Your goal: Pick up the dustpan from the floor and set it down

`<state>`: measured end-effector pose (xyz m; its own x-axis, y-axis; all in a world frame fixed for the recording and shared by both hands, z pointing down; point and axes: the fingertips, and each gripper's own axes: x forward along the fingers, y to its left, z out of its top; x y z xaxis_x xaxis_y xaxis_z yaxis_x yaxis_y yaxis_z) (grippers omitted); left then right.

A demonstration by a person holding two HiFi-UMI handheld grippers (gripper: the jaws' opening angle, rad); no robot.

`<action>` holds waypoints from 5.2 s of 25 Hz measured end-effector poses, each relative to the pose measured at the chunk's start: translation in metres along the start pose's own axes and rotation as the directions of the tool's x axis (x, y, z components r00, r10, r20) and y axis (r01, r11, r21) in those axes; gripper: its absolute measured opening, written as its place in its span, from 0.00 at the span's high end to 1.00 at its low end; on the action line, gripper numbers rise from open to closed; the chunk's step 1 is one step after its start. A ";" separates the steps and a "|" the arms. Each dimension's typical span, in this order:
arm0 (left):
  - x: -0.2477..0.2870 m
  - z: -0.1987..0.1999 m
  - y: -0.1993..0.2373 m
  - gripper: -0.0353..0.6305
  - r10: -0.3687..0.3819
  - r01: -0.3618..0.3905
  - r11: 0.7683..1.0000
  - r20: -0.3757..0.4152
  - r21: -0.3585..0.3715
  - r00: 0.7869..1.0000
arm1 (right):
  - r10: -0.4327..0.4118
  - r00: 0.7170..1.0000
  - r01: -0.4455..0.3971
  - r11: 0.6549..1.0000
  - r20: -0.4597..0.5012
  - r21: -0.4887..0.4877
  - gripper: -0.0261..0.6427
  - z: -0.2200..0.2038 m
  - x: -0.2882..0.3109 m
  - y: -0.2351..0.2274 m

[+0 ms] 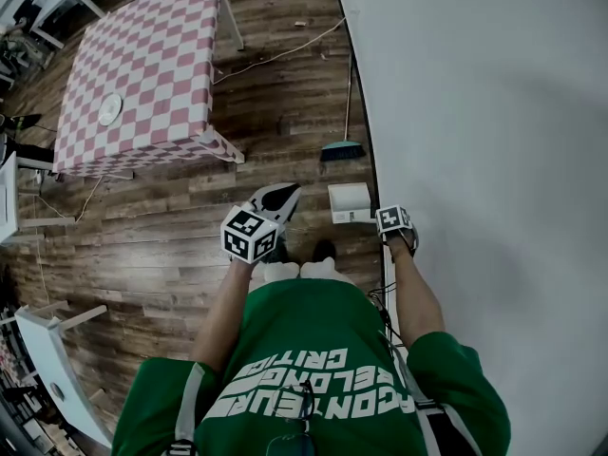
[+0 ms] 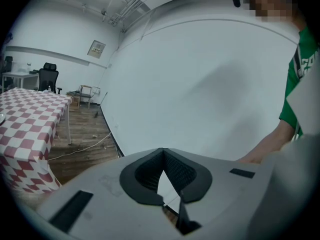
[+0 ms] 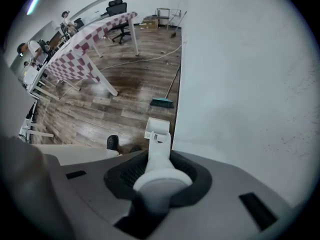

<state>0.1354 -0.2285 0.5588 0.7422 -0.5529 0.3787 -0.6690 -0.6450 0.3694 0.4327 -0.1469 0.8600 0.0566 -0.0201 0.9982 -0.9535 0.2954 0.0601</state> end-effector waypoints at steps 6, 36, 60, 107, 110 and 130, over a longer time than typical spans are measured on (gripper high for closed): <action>-0.023 -0.003 -0.005 0.94 0.014 -0.013 1.000 0.032 -0.013 0.999 | -0.016 0.997 0.018 0.999 0.078 -0.028 0.79 0.001 -0.036 0.007; -0.113 0.050 0.075 0.94 0.190 -0.178 0.982 0.241 -0.069 0.952 | -0.142 0.637 0.204 0.979 0.757 0.012 0.79 0.107 -0.391 0.015; -0.120 0.052 0.075 0.94 0.200 -0.198 0.980 0.243 -0.035 0.949 | -0.150 0.612 0.198 0.980 0.776 0.033 0.79 0.103 -0.403 0.026; -0.284 -0.092 0.070 0.94 0.628 -0.538 0.765 0.225 -0.355 0.745 | 0.143 0.911 0.085 0.851 0.386 -0.517 0.79 0.112 -0.196 0.163; -0.314 -0.110 0.077 0.94 0.656 -0.549 0.738 0.224 -0.393 0.721 | 0.148 0.922 0.081 0.830 0.358 -0.551 0.79 0.108 -0.188 0.196; -0.449 -0.205 0.143 0.94 0.720 -0.528 0.650 0.219 -0.547 0.658 | 0.145 0.959 0.080 0.683 0.242 -0.726 0.79 0.145 -0.137 0.424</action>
<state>-0.3016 0.0362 0.6156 0.0158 -0.9441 0.3292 -0.8484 0.1616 0.5041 -0.0220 -0.1579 0.7487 -0.1555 -0.2073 0.9659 -0.4323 0.8934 0.1222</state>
